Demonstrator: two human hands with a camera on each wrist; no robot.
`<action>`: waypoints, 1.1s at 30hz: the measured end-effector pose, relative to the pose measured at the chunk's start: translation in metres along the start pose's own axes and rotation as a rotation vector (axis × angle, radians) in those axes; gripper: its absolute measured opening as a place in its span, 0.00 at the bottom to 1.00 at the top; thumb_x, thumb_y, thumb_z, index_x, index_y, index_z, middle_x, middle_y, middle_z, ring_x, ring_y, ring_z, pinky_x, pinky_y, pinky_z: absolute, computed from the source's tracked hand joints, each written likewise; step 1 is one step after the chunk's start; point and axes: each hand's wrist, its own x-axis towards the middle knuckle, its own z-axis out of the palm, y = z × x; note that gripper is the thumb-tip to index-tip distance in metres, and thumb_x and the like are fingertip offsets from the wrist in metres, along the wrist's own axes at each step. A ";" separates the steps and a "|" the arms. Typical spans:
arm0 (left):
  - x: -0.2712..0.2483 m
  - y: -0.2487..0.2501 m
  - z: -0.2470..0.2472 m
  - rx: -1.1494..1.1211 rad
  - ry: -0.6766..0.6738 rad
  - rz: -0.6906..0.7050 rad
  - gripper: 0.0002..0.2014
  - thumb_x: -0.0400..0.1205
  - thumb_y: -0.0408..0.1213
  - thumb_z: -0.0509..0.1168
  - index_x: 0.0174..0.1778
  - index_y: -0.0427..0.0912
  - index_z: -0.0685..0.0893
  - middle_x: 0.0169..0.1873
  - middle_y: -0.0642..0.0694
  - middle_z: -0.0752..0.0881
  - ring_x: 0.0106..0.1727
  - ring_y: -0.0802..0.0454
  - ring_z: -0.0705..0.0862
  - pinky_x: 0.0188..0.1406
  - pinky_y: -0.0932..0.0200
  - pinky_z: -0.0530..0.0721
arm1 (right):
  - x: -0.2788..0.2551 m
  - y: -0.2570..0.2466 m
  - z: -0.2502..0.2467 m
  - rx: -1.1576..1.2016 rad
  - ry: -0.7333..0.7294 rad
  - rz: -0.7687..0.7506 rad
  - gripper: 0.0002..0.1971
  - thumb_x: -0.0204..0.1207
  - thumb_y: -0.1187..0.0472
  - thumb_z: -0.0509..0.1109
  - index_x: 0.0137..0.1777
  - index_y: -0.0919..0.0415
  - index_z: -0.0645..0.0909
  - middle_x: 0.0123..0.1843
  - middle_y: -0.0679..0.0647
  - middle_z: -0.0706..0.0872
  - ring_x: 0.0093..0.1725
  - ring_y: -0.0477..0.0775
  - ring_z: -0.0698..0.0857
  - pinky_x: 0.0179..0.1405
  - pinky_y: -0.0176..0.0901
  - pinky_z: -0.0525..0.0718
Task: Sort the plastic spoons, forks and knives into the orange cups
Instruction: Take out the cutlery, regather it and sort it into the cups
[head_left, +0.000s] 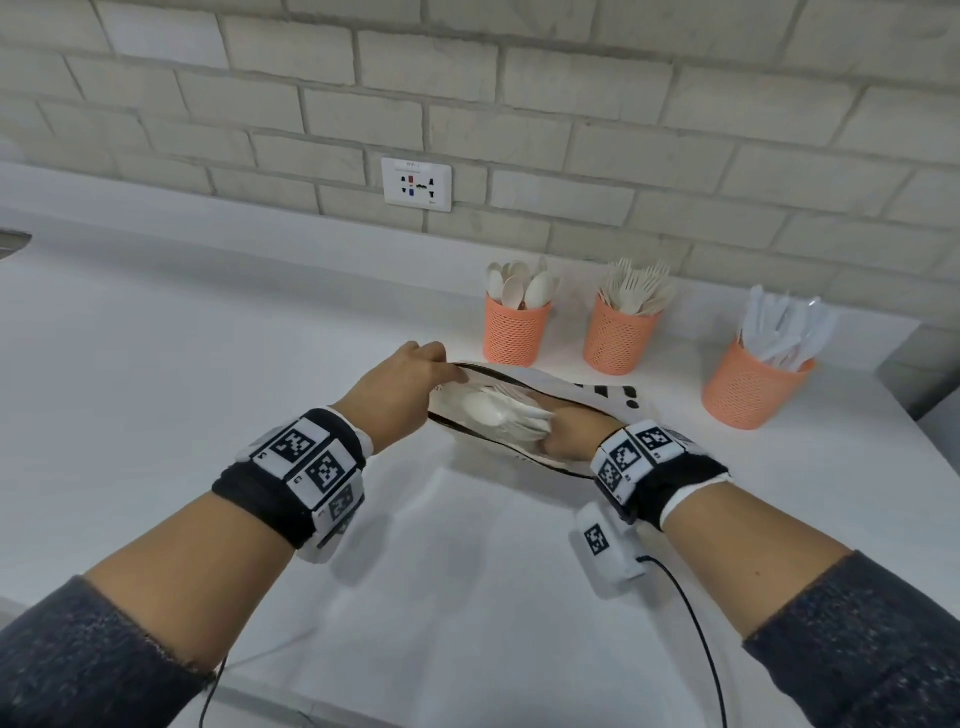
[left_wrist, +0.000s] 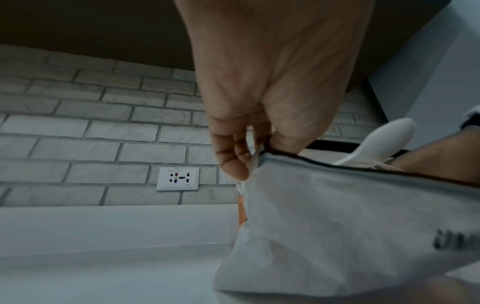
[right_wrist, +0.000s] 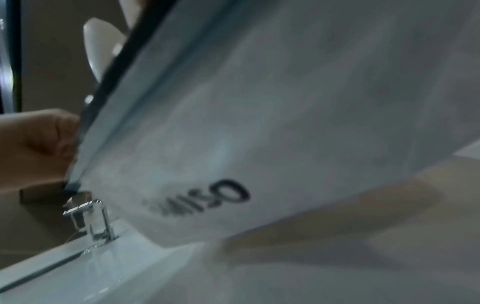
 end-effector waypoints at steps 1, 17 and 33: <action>0.001 0.001 0.000 -0.016 -0.003 -0.017 0.30 0.75 0.16 0.53 0.68 0.46 0.80 0.53 0.43 0.79 0.53 0.43 0.76 0.50 0.48 0.80 | -0.001 0.001 -0.002 0.024 0.001 -0.019 0.31 0.77 0.61 0.65 0.79 0.53 0.59 0.69 0.57 0.79 0.67 0.59 0.78 0.64 0.45 0.73; 0.022 0.008 -0.030 -0.159 -0.179 -0.110 0.24 0.80 0.22 0.54 0.66 0.49 0.80 0.46 0.45 0.71 0.45 0.46 0.74 0.45 0.60 0.69 | -0.006 0.009 -0.006 0.327 0.157 -0.275 0.38 0.67 0.62 0.78 0.77 0.54 0.65 0.69 0.51 0.79 0.67 0.49 0.78 0.70 0.41 0.73; 0.020 0.006 -0.032 -0.220 -0.081 -0.158 0.19 0.77 0.24 0.61 0.62 0.41 0.84 0.40 0.43 0.77 0.32 0.53 0.74 0.28 0.72 0.69 | -0.020 0.003 -0.020 0.841 0.070 -0.328 0.38 0.64 0.76 0.77 0.72 0.56 0.67 0.64 0.49 0.79 0.61 0.40 0.78 0.62 0.25 0.75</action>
